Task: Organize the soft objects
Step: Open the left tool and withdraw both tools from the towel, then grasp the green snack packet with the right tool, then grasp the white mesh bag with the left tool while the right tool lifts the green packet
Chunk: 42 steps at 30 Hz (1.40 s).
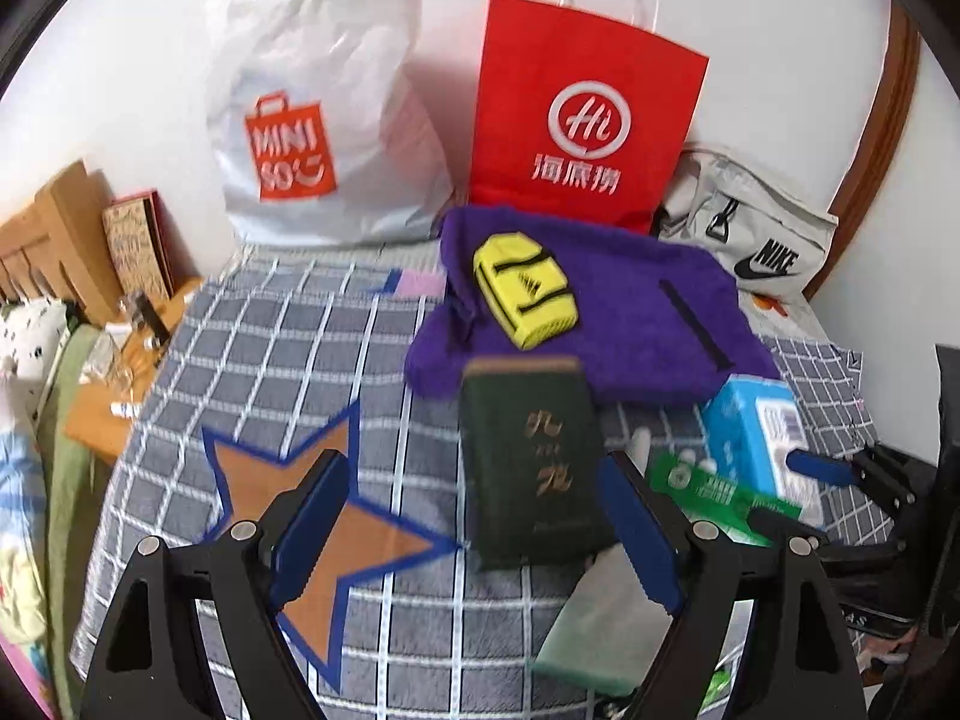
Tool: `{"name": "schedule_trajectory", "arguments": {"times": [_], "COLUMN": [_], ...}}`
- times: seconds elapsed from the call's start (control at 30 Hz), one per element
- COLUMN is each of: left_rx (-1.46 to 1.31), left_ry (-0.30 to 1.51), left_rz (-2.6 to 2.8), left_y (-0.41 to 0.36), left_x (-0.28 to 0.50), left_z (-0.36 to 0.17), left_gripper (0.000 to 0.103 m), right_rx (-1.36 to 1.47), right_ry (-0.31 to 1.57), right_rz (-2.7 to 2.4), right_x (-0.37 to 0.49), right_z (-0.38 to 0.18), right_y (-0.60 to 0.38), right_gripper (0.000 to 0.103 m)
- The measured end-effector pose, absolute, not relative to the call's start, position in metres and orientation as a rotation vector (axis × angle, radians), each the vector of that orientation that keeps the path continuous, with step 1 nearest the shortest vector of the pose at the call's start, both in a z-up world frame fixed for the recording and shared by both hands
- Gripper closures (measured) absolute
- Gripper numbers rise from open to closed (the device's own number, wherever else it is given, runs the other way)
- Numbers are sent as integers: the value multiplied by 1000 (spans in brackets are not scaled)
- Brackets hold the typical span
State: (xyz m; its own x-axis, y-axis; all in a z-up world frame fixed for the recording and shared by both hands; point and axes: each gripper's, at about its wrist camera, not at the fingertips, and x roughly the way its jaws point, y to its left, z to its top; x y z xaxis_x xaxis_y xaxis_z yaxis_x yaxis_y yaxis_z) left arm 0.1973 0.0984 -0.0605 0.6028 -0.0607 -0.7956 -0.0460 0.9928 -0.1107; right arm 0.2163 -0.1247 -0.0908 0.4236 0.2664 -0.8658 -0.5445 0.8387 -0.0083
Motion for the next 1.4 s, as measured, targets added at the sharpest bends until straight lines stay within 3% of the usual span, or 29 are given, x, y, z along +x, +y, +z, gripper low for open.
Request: {"name": "schedule_trajectory", "arguments": {"times": [0.5, 0.57, 0.6, 0.8, 1.4], "left_rx": [-238, -243, -246, -269, -275], "left_ry": [953, 957, 960, 977, 1000], "left_rz": [-14, -14, -15, -4, -152], "left_y": [128, 129, 130, 140, 94], "left_x": [195, 195, 195, 194, 154], "left_z": [-100, -103, -104, -110, -106], "left_gripper": [19, 19, 19, 19, 19], "right_rx": [-661, -731, -746, -664, -147], "right_ry": [1142, 1170, 1175, 1192, 1009], "right_rz": [596, 583, 578, 587, 534], "right_x": [229, 228, 228, 233, 179], "right_z": [-128, -141, -144, -139, -83], "right_y": [-77, -71, -70, -77, -162], "right_gripper": [46, 47, 53, 71, 71]}}
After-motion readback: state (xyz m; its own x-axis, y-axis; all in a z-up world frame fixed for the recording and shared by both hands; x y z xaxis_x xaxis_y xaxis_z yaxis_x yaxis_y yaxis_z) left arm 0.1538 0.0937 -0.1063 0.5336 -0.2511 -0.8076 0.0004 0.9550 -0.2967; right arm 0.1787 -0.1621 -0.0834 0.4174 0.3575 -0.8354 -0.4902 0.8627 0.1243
